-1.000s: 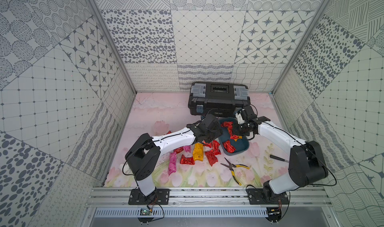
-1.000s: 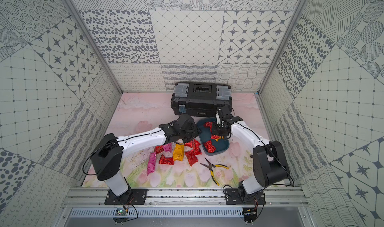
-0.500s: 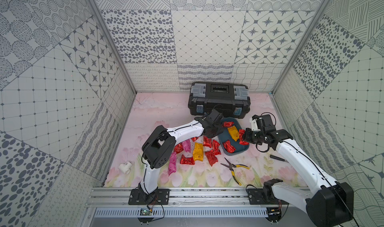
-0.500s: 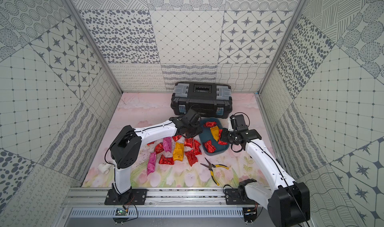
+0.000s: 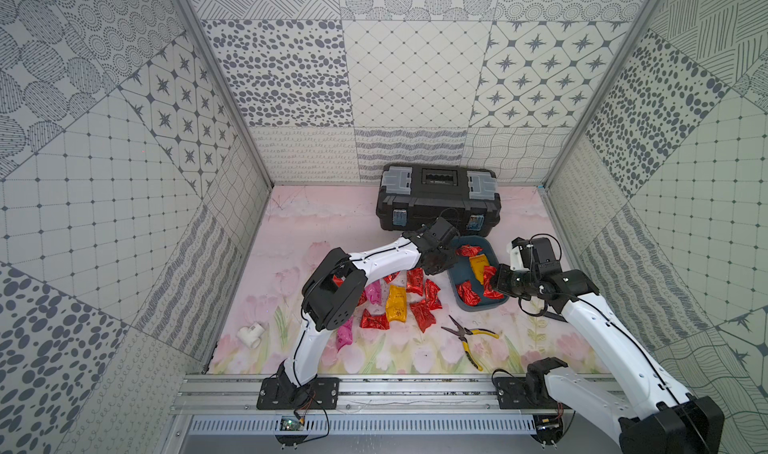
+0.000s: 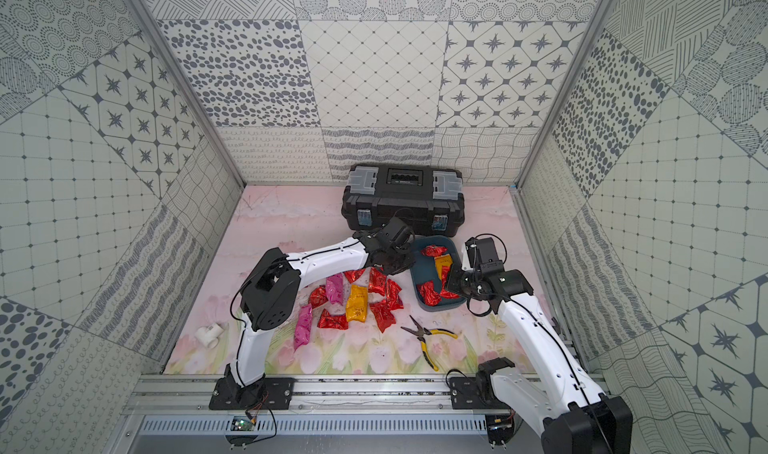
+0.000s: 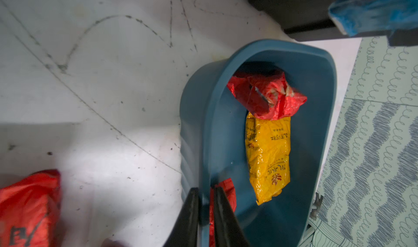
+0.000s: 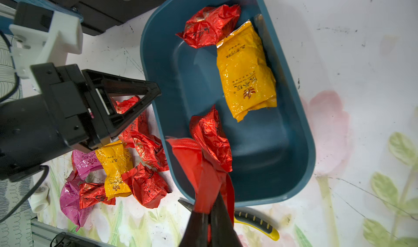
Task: Take the tea bags out of the storage box
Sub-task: Move the storage box to the center of the board, then place the tea bag at the center of the board.
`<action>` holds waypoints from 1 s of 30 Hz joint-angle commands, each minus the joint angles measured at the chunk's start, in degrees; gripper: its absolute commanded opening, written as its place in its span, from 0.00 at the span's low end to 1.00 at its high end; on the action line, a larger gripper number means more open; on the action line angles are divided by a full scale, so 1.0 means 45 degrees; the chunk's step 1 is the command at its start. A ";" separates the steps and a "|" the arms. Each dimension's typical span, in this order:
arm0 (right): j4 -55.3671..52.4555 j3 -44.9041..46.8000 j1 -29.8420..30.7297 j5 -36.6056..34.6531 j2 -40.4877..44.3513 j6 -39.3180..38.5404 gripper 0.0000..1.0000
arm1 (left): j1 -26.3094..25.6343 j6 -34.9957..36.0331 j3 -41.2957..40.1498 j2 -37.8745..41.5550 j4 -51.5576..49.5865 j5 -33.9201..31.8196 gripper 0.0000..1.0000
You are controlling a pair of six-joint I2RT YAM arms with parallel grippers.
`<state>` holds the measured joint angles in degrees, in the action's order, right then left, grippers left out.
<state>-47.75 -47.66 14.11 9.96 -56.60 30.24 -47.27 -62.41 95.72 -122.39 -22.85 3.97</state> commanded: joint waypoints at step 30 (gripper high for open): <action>0.3682 -0.5596 0.4006 -0.0863 -0.9859 0.0159 0.00 | 0.2143 -0.2112 -0.9473 1.1960 -0.1876 -0.4296 0.40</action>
<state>-33.32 -71.07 31.81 7.40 -98.48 30.35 -38.26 -67.55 57.45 -74.00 -27.22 -9.82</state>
